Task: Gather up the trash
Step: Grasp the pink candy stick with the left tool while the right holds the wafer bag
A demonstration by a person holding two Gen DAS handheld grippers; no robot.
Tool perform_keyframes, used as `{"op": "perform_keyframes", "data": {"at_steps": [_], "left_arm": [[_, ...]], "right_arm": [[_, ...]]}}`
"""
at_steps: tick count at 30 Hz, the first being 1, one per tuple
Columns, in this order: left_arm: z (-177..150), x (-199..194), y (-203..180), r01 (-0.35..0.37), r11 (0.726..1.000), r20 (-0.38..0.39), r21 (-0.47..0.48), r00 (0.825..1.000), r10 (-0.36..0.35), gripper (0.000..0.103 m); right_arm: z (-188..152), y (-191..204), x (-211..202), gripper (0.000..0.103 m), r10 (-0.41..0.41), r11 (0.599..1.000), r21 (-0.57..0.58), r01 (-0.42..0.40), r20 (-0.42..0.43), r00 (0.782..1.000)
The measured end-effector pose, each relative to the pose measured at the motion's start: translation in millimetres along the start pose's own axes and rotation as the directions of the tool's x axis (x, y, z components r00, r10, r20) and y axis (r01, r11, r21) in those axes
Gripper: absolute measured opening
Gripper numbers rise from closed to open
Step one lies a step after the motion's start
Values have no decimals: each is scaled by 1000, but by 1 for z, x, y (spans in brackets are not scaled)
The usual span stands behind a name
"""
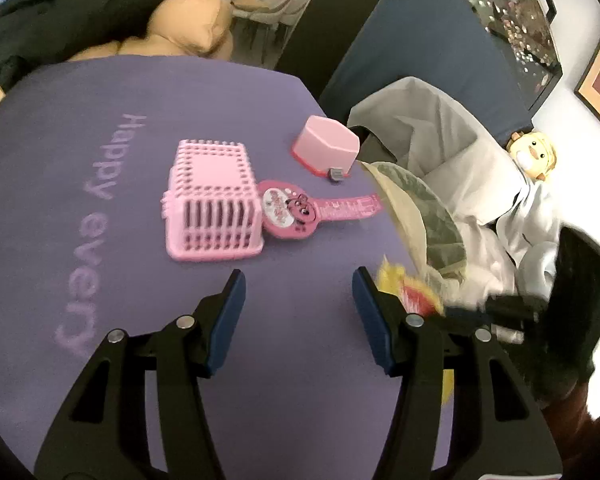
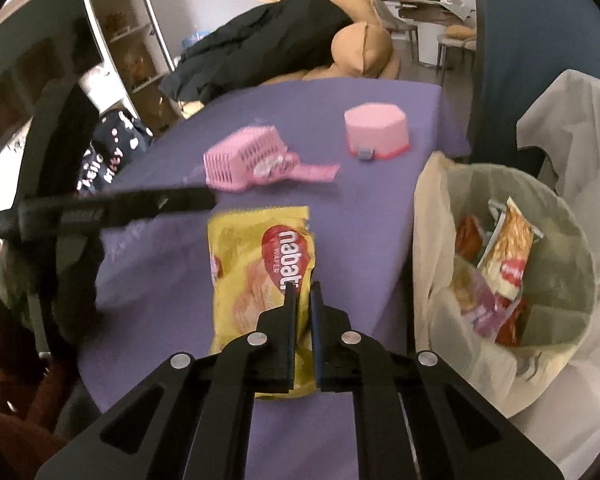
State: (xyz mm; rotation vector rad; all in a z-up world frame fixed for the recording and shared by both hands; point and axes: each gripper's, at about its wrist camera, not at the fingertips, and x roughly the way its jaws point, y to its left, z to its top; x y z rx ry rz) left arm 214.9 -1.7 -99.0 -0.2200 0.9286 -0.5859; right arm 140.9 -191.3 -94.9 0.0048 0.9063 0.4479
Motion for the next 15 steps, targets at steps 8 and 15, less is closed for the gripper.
{"op": "perform_keyframes", "data": {"at_steps": [8,15], "left_arm": [[34,26,12,-46,996,8,-73,999,47,53],[46,47,-1,-144,989,-35,-39,989,143,53]], "right_arm": [[-16,14,-5,19,78,996,-30,-78,-10,997],[-23,18,-2,27,84,996,-38,-84,5,996]]}}
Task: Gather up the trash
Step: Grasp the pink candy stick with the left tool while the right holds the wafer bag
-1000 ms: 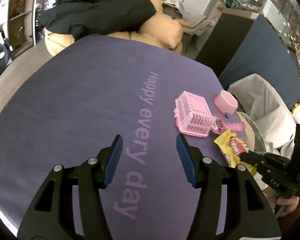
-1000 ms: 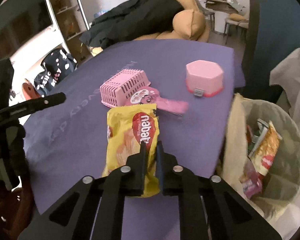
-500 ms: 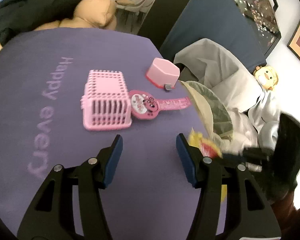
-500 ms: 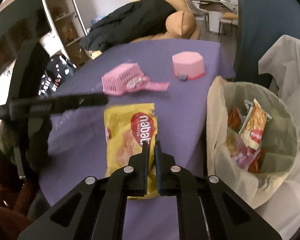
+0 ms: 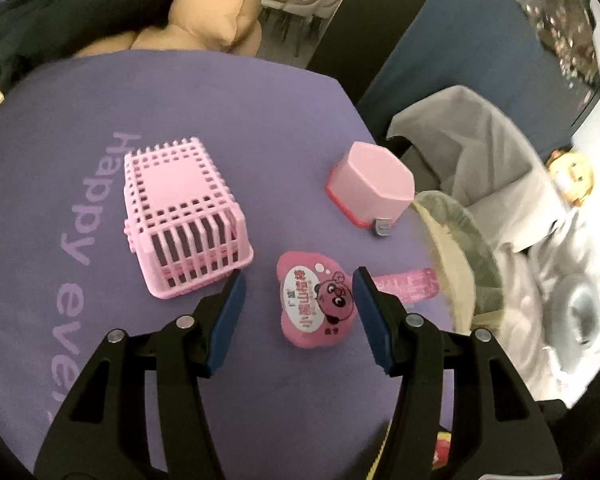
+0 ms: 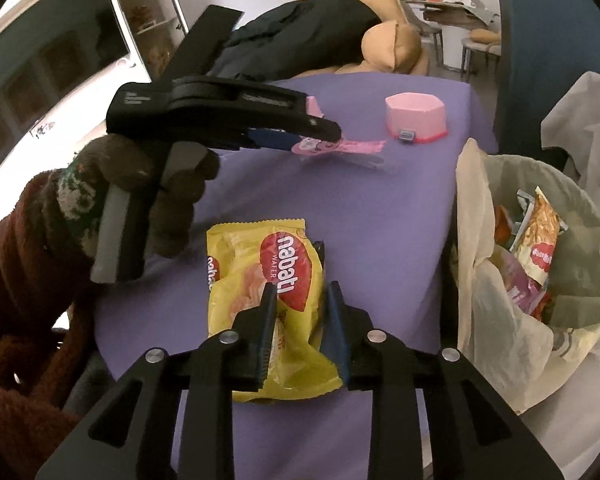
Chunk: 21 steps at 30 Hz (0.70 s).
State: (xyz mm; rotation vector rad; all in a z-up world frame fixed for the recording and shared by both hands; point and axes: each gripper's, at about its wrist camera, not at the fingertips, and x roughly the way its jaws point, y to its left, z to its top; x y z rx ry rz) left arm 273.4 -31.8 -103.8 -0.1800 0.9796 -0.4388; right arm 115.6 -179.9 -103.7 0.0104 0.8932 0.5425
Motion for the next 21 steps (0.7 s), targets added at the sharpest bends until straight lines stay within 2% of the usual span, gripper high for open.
{"op": "perform_keyframes", "data": {"at_steps": [2,3,4,6,14,21], "left_arm": [[-1,-1,-4,-35,999,-6,7,999,35,47],[-1,-1,-4,-37,999,-10,4,999,37,34],[-1,-1,-3,-20,1000,-15,-3,1000,20,25],[-3,-5,-2,-17,1000,-12,-5,1000,17,19],[-15,-33,10,-11,1000,9,26,1000,11,12],[-29,-56,35,-18,1000,26,-16,1000,18,12]], "right_arm": [[-1,0,-1,30,7,1000,2,-7,0,1000],[-2,1,-2,31,11,1000,1,-11,-1,1000],[-2,1,-2,32,12,1000,-1,-12,-2,1000],[-4,3,-3,33,9,1000,-8,-9,-5,1000],[1,2,-1,35,24,1000,16,-23,-45,999],[12,6,9,35,38,999,-35,-41,-82,996]]}}
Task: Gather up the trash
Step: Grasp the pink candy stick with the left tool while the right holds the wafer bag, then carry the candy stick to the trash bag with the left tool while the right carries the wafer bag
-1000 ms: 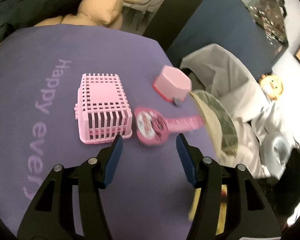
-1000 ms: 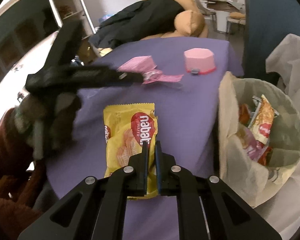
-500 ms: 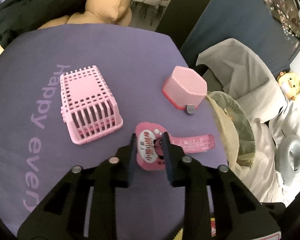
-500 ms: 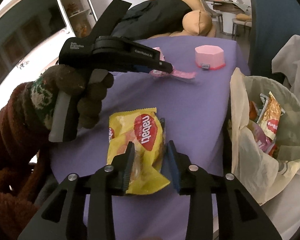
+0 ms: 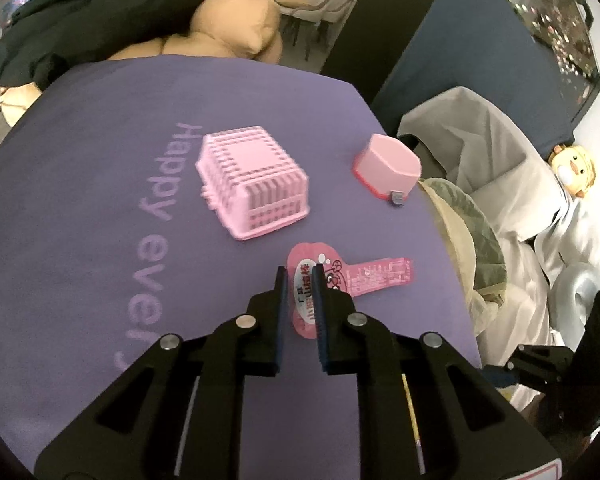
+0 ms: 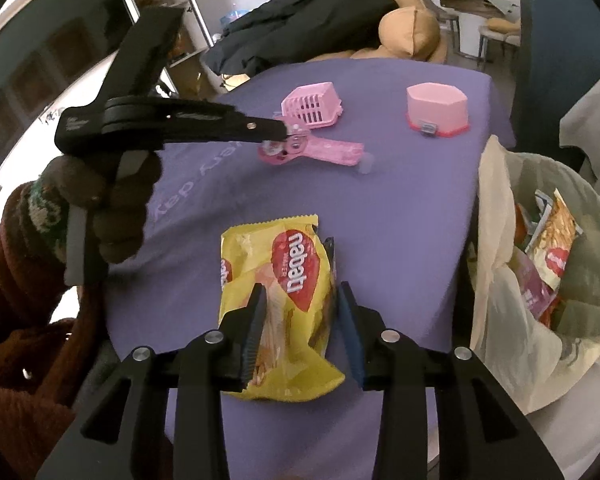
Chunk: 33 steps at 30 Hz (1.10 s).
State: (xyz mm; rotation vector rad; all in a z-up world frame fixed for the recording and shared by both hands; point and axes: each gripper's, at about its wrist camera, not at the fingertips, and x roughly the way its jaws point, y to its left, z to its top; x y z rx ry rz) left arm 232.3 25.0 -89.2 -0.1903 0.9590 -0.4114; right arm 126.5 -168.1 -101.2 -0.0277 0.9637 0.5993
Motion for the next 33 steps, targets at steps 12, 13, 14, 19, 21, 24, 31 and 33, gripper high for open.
{"op": "perform_keyframes", "data": {"at_steps": [12,13,14,19,21,24,31,33], "left_arm": [[-5,0,11,25,999,-12,-32,1000,-25,18],[-5,2,10,22,999,-15,-31,1000,-23,18],[-6,4,8,18,999,-19,-28,1000,-18,18],[-7,12,2,-4,1000,-26,-27,1000,3,19],[-6,11,1,-7,1000,-21,-28,1000,6,18],[-5,5,-7,-23,1000,4,0,1000,23,10],[7,-30,-33,-62,993,114,97,992,51,7],[11,-42,-40,-73,990,146,118,988,55,7]], "right_arm": [[14,19,15,18,-66,990,-130,60,-43,997],[13,19,14,16,-70,989,-133,64,-44,997],[10,18,11,12,-67,989,-133,61,-39,997],[2,14,-6,8,-75,991,-110,74,0,997],[2,10,-11,8,-81,992,-93,82,11,997],[7,3,-21,7,-97,993,-68,99,43,994],[28,-4,-53,7,-144,988,-38,152,161,976],[37,-8,-66,7,-168,984,-22,177,206,964]]}}
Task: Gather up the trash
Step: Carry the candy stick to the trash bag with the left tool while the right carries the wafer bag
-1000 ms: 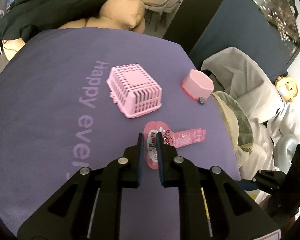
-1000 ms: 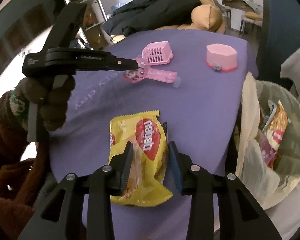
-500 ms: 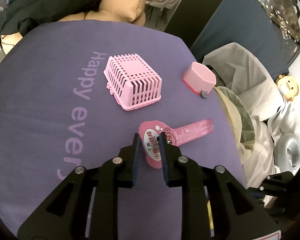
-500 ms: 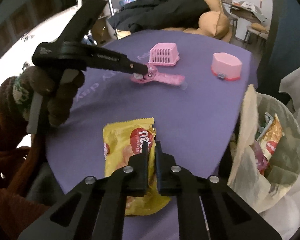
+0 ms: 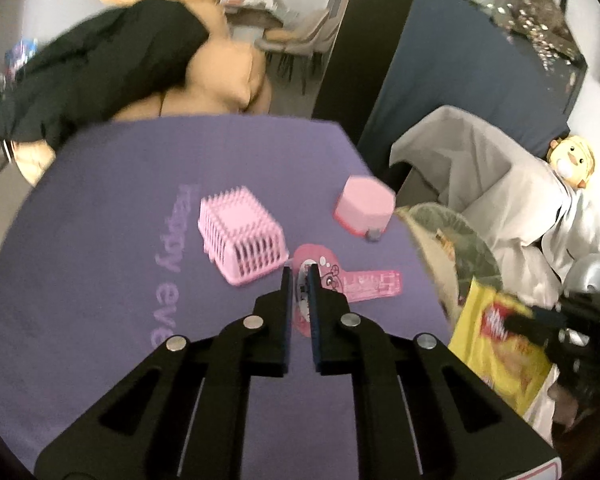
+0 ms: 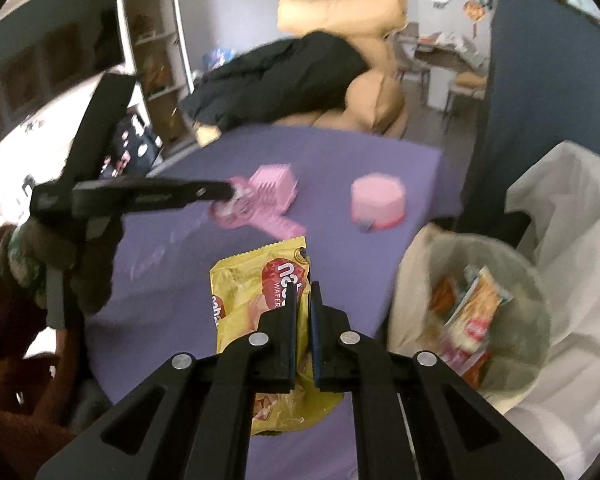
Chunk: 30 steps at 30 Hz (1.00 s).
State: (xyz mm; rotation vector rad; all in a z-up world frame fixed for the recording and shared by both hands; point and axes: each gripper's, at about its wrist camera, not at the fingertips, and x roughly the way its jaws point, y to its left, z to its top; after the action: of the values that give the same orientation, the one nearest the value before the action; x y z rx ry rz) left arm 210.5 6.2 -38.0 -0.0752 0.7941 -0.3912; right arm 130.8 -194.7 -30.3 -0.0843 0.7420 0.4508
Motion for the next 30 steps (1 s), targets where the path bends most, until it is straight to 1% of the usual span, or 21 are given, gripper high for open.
{"op": "perform_keyframes", "data": {"at_steps": [2,6,10,14,18,21,25,28,29,30], "left_arm": [[8,-12,-8,-7,999,38,33,999,6,7],[22,-29,-21,-6,997,83,73,997,0,7],[35,-39,-36,1,995,114,102,993,-12,7],[50,-44,-59,15,990,145,138,989,-36,7],[61,-42,-85,35,983,158,179,985,-64,7],[67,-34,-107,62,976,148,207,985,-94,7],[71,-12,-137,109,967,111,232,984,-137,7],[71,16,-155,149,961,46,231,985,-164,7],[70,31,-161,165,960,9,226,985,-171,7],[69,39,-164,170,960,-11,221,985,-172,7]], "right_arm": [[11,-5,-11,7,-26,1000,5,26,44,999],[27,-14,-31,7,-67,998,5,67,112,991],[42,-25,-54,7,-121,993,7,122,179,976],[48,-42,-71,7,-175,985,26,173,218,960],[46,-65,-86,7,-232,973,67,222,234,944],[40,-86,-96,7,-274,961,110,254,239,931],[34,-112,-104,7,-321,944,154,291,240,916],[27,-133,-110,7,-351,931,192,311,239,905],[24,-143,-112,7,-361,925,211,315,235,903],[22,-148,-112,7,-365,922,221,317,232,902]]}}
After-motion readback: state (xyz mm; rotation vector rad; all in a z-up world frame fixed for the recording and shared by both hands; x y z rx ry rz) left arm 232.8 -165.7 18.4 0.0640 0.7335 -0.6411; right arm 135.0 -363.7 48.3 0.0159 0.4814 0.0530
